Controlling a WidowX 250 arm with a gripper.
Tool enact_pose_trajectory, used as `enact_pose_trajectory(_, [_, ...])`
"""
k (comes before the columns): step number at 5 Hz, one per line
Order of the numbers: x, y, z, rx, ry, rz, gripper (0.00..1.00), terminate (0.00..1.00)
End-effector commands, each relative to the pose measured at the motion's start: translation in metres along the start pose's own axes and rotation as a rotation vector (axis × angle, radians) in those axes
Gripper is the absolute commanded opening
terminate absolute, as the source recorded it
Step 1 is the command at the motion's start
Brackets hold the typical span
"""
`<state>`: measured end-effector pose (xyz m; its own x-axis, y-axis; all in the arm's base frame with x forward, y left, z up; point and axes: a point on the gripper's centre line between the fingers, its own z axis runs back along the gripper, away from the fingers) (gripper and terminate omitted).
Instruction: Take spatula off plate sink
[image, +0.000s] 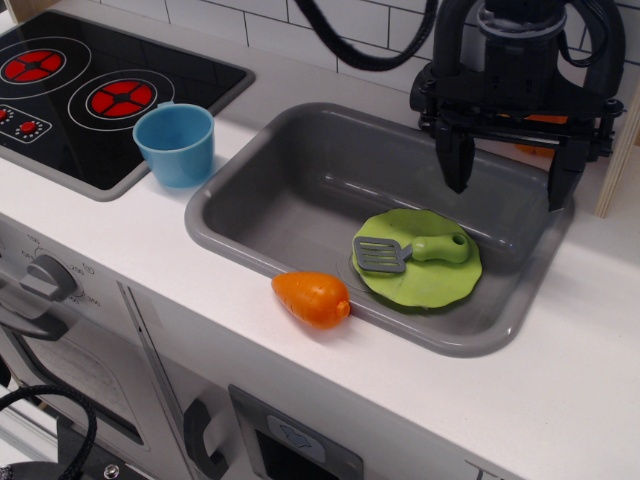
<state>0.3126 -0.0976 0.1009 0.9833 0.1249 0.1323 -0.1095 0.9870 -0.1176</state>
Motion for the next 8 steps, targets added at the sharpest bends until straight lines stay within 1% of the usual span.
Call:
enact_pose_trajectory(1, [0.0,0.0,0.0,0.0,0.0,0.0,1.0,0.0])
enact_pose_trajectory(2, [0.008,0.014,-0.016,-0.005,-0.076,-0.218,1.0,0.0])
enact_pose_trajectory(3, [0.019,0.028,-0.027,-0.009,-0.049,-0.314,1.0,0.0])
enact_pose_trajectory(4, [0.035,0.038,-0.04,-0.006,-0.036,-0.448,1.0,0.0])
enact_pose_trajectory(5, [0.044,0.034,-0.056,0.037,-0.017,-0.522,1.0,0.0])
enact_pose_trajectory(6, [0.045,0.036,-0.07,0.043,-0.036,-0.565,1.0,0.0])
enact_pose_trajectory(7, [0.041,0.037,-0.076,0.053,-0.03,-0.572,1.0,0.0])
enact_pose_trajectory(8, [0.035,0.038,-0.089,0.071,-0.017,-0.596,1.0,0.0])
